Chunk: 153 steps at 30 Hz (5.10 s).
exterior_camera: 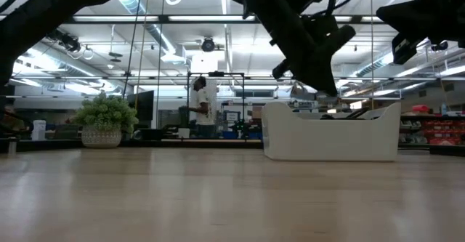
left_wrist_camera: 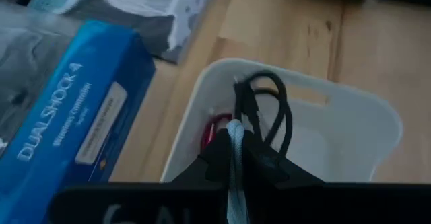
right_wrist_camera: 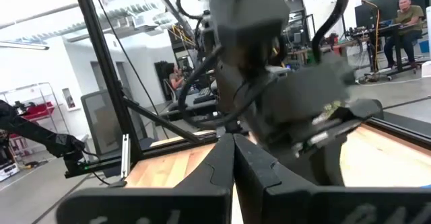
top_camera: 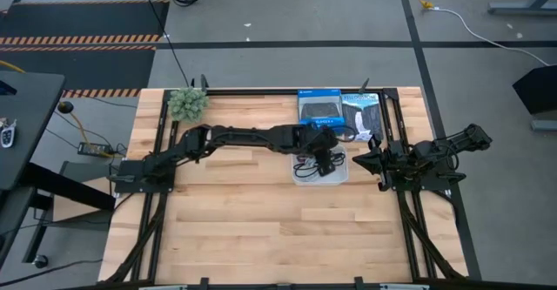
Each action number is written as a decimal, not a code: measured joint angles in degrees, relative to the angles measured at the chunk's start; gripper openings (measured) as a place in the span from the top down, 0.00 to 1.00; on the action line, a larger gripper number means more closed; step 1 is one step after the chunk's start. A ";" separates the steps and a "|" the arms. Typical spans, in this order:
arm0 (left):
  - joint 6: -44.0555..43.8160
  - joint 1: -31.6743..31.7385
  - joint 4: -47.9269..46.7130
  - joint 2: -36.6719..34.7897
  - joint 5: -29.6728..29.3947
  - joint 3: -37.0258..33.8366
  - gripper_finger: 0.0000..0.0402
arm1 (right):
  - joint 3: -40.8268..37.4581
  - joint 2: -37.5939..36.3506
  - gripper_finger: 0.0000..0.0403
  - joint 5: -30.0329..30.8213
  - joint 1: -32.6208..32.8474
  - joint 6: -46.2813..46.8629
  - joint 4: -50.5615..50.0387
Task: Pick and place USB-C Cables
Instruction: Put the blue charger cable into the white bin, then return to Home Position
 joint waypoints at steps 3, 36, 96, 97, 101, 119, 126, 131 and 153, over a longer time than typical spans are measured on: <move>4.18 -0.03 3.51 0.02 -0.02 -1.48 0.94 | 0.00 0.00 0.97 -0.02 0.00 0.00 0.00; 5.74 -0.81 4.11 -6.67 -3.44 -6.67 0.64 | 0.00 0.00 0.97 -0.02 0.01 0.00 -0.02; 14.88 -19.78 7.18 -62.45 5.11 -35.98 0.98 | 0.00 0.63 0.97 0.20 -0.01 0.00 -7.47; 14.39 -19.45 7.98 -63.72 5.02 -36.90 0.98 | 0.00 0.63 0.97 0.18 0.01 0.00 -7.39; 10.58 -18.40 7.23 -69.11 4.96 -39.71 0.97 | 0.00 0.63 0.97 0.17 0.01 0.00 -7.28; 17.74 -18.44 -15.15 -89.14 2.32 -42.45 0.97 | 0.00 0.63 0.97 0.17 -0.01 0.00 -7.32; 20.46 -18.97 -27.04 -92.70 2.32 -43.94 0.97 | 0.00 0.63 0.97 0.17 -0.01 0.00 -7.34; 22.51 -19.03 -21.13 -100.35 4.51 -54.31 0.97 | 0.02 0.63 0.97 0.17 0.00 0.00 -7.34; 37.30 -19.53 27.70 -127.10 4.34 -105.41 0.95 | 0.00 0.63 0.97 0.15 0.00 0.00 -7.37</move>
